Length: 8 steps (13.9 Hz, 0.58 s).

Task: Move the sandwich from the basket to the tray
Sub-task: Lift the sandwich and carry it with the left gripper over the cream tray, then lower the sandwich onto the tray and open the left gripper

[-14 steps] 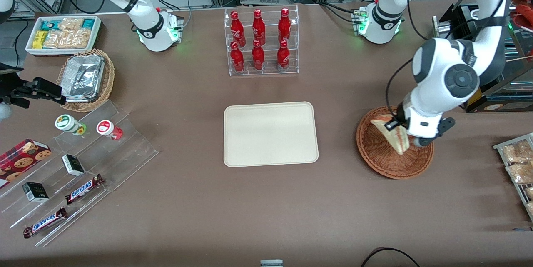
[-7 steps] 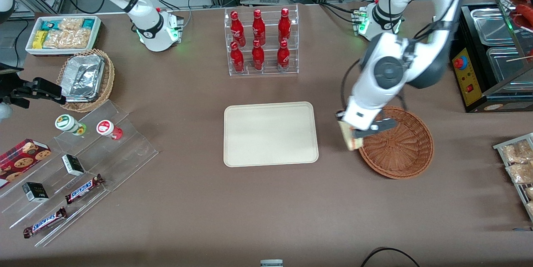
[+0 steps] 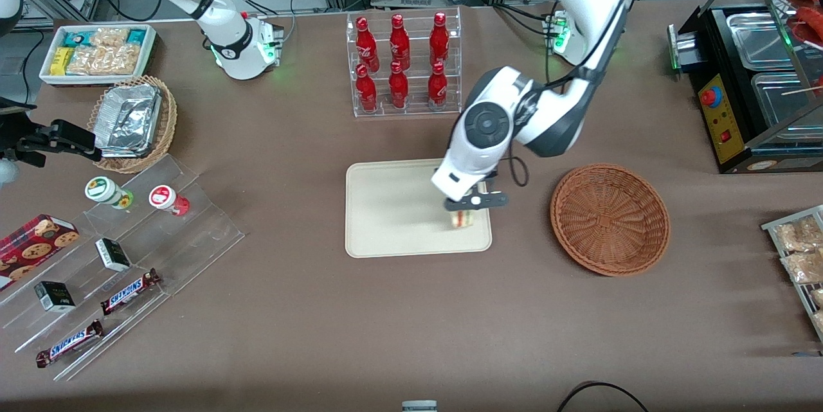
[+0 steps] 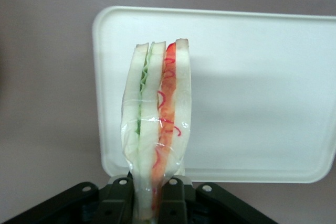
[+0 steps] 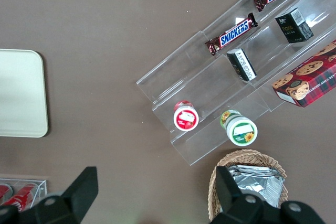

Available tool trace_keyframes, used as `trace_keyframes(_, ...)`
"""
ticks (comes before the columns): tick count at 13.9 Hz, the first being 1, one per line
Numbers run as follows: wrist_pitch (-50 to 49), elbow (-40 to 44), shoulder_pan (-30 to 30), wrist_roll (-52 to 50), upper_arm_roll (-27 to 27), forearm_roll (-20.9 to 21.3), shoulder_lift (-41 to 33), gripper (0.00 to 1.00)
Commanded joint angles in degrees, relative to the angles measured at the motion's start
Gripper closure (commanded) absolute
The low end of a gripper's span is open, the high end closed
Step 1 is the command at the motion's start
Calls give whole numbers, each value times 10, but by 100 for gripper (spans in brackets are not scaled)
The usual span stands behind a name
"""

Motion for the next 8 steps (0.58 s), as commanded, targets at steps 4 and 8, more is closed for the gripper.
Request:
trace_keyframes(4,-21,107,-46,-6,-7,-13,94,100)
trace_keyframes(8,-21,141,-61,-23,-6,-8,132,100)
